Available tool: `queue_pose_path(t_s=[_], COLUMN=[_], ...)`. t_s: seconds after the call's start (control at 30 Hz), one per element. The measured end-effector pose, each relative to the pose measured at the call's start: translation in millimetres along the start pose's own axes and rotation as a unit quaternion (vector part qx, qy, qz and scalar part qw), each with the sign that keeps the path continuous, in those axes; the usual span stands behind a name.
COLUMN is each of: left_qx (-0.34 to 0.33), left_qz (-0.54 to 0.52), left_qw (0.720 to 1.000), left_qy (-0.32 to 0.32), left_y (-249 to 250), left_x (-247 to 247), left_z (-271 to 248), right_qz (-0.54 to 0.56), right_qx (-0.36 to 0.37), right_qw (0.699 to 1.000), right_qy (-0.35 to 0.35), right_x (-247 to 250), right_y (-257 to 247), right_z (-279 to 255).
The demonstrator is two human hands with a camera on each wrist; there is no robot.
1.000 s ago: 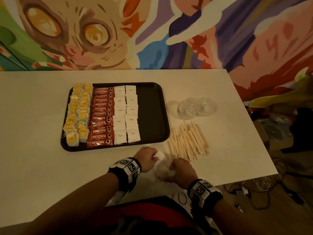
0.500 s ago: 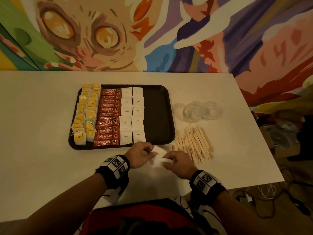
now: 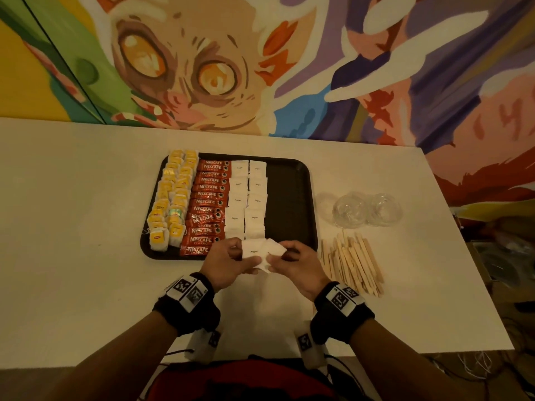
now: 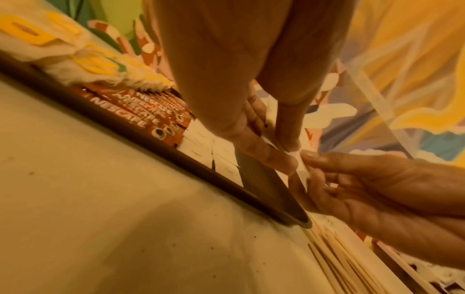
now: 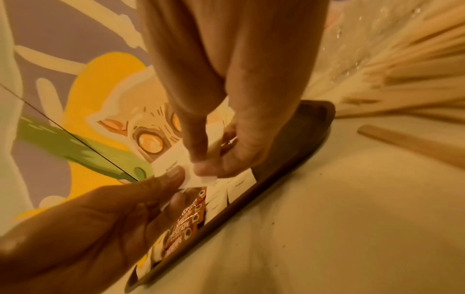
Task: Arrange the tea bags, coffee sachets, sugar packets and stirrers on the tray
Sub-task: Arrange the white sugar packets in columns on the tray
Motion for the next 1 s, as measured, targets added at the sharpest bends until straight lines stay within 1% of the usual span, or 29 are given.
queue_pose_path(t_s=[0.07, 0.13, 0.27, 0.4, 0.47, 0.5, 0.53, 0.57, 0.6, 0.63, 0.73, 0.8, 0.9, 1.0], left_qx=[0.009, 0.021, 0.041, 0.038, 0.031, 0.024, 0.014, 0.008, 0.007, 0.011, 0.03, 0.042, 0.059, 0.072], left_qz=[-0.043, -0.07, -0.107, -0.105, -0.067, -0.018, 0.059, 0.139, 0.196, 0.223, 0.251, 0.271, 0.273, 0.292], left_qw=[0.999, 0.997, 0.992, 0.991, 0.992, 0.993, 0.989, 0.979, 0.966, 0.958, 0.947, 0.944, 0.943, 0.938], left_qy=[0.021, 0.033, 0.049, 0.073, 0.099, 0.117, 0.134, 0.151, 0.168, 0.182, 0.198, 0.185, 0.182, 0.173], left_y=[-3.0, -5.7, -11.3, -8.3, -4.9, -4.8, -5.6, -6.3, -8.8, -10.5, -11.7, -11.0, -7.7, -4.1], left_x=[3.7, 7.8, 18.1, 30.8, 37.9, 42.4, 46.7, 50.0, 53.1, 55.7, 58.4, 58.7, 60.4, 59.4], left_z=[-1.4, -2.0, 3.6, 10.0, 14.2, 17.8, 21.8, 25.4, 29.4, 32.9, 41.3, 47.4, 54.5, 57.3], right_qz=[0.012, 0.002, -0.039, -0.107, -0.157, -0.189, -0.222, -0.249, -0.267, -0.279, -0.306, -0.316, -0.312, -0.321], right_qx=[-0.024, -0.03, 0.0, 0.019, 0.017, 0.017, 0.017, 0.016, 0.013, 0.008, -0.007, -0.013, -0.019, -0.03], right_qw=[1.0, 0.999, 0.999, 0.993, 0.986, 0.98, 0.973, 0.966, 0.961, 0.958, 0.949, 0.945, 0.944, 0.94], right_qy=[-0.014, -0.023, 0.002, 0.034, 0.05, 0.058, 0.065, 0.068, 0.069, 0.069, 0.074, 0.084, 0.106, 0.112], right_x=[-6.7, -12.2, -18.6, -19.1, -17.9, -17.8, -17.7, -18.4, -19.8, -21.9, -27.0, -30.1, -32.1, -34.6], right_y=[3.7, 6.7, 3.8, -2.9, -3.4, -3.4, -3.1, -3.1, -3.6, -4.0, -3.9, -5.2, -7.1, -7.4], right_z=[5.7, 11.8, 25.5, 38.4, 45.3, 48.8, 52.1, 54.7, 56.4, 58.0, 64.1, 67.6, 72.5, 74.8])
Point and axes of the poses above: each hand's wrist, its own z-axis towards the middle knuckle, its own x-axis out of the back of the hand, y = z × x, the point moved 3 cm from there along z, towards the middle knuckle, and after that the axes turned 3 degrees about z, right-handed, at the moved point
